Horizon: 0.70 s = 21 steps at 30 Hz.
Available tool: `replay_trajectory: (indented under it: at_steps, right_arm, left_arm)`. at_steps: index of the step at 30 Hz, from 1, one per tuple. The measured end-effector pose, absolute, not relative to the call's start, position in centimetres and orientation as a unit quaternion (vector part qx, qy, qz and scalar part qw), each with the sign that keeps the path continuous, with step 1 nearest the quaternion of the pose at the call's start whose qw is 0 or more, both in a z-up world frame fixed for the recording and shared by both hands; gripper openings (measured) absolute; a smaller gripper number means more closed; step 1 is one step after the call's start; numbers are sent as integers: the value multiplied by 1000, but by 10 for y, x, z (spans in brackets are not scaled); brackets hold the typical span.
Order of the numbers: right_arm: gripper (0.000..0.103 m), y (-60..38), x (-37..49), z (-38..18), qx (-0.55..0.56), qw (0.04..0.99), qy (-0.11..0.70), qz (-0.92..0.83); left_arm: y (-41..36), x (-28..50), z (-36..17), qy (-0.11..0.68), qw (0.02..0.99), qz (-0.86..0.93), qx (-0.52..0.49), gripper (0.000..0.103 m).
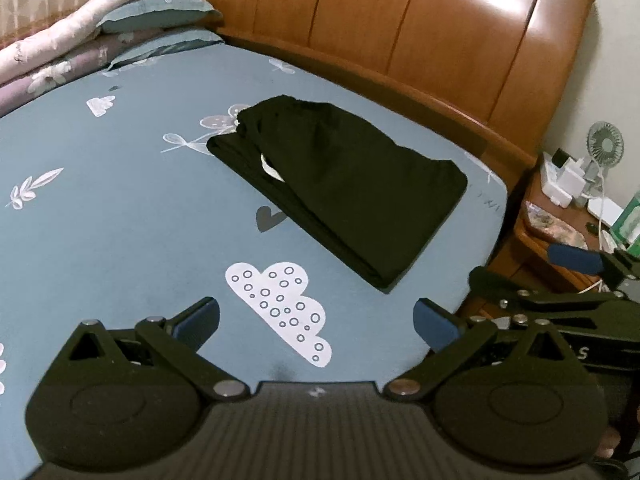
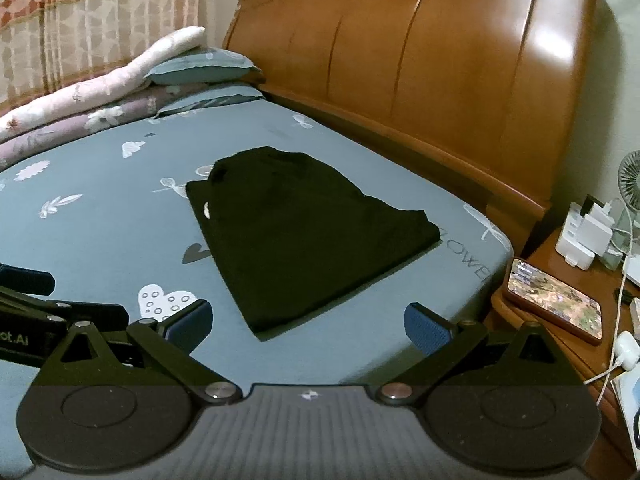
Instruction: Fold clothes
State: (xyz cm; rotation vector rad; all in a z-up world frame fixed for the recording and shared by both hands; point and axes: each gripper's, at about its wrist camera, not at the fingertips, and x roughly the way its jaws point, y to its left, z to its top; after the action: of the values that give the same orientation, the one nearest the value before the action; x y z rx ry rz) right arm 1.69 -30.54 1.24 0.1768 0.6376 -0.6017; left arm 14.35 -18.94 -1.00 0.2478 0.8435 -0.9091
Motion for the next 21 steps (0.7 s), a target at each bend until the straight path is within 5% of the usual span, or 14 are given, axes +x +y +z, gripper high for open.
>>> replay_trajectory:
  at_steps: [21]
  right_arm:
    - [103, -321, 26, 6, 101, 893, 324, -296]
  left_arm:
    - [-205, 157, -16, 410, 790, -438, 125, 102]
